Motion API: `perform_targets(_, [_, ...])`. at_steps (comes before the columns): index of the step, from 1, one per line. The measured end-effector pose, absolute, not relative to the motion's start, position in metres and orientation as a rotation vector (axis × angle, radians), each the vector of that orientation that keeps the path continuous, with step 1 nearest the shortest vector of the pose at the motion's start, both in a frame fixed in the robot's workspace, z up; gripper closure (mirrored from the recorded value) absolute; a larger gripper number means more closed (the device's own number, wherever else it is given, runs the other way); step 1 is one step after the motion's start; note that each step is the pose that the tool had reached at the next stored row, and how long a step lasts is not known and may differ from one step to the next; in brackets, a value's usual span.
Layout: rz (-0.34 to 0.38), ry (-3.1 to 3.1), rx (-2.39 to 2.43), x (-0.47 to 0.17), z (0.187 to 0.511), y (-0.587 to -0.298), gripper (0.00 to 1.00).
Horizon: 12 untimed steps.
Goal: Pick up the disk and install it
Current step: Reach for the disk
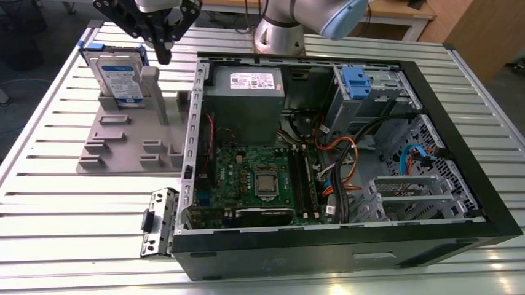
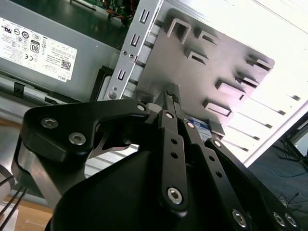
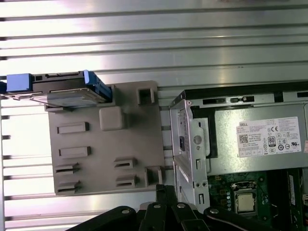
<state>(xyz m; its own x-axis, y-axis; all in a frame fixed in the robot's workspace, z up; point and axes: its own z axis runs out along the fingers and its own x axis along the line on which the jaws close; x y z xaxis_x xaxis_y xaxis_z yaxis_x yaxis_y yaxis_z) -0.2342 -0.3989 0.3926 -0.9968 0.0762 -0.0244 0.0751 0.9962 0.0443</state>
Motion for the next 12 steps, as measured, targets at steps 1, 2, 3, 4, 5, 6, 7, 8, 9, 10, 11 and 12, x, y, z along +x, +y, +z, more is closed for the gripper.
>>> perform_targets(1, [0.068,3.112,0.118,-0.236,0.393,-0.399,0.90])
perform_targets(2, [0.068,3.112,0.118,-0.237,0.393,-0.399,0.90])
perform_targets(3, [0.068,3.112,0.118,-0.238,0.393,-0.399,0.90])
perform_targets(4, [0.068,3.112,0.118,-0.240,0.393,-0.399,0.90])
perform_targets(5, [0.068,3.112,0.118,-0.241,0.393,-0.399,0.90])
perform_targets(6, [0.068,3.112,0.118,-0.243,0.393,-0.399,0.90])
perform_targets(7, [0.068,3.112,0.118,-0.244,0.393,-0.399,0.90])
perform_targets(8, [0.068,3.112,0.118,-0.246,0.393,-0.399,0.90])
perform_targets(9, [0.068,3.112,0.118,-0.247,0.393,-0.399,0.90])
perform_targets(10, [0.068,3.112,0.118,-0.248,0.392,-0.399,0.90])
perform_targets(11, [0.068,3.112,0.118,-0.250,0.392,-0.399,0.90])
perform_targets(12, [0.068,3.112,0.118,-0.251,0.392,-0.399,0.90])
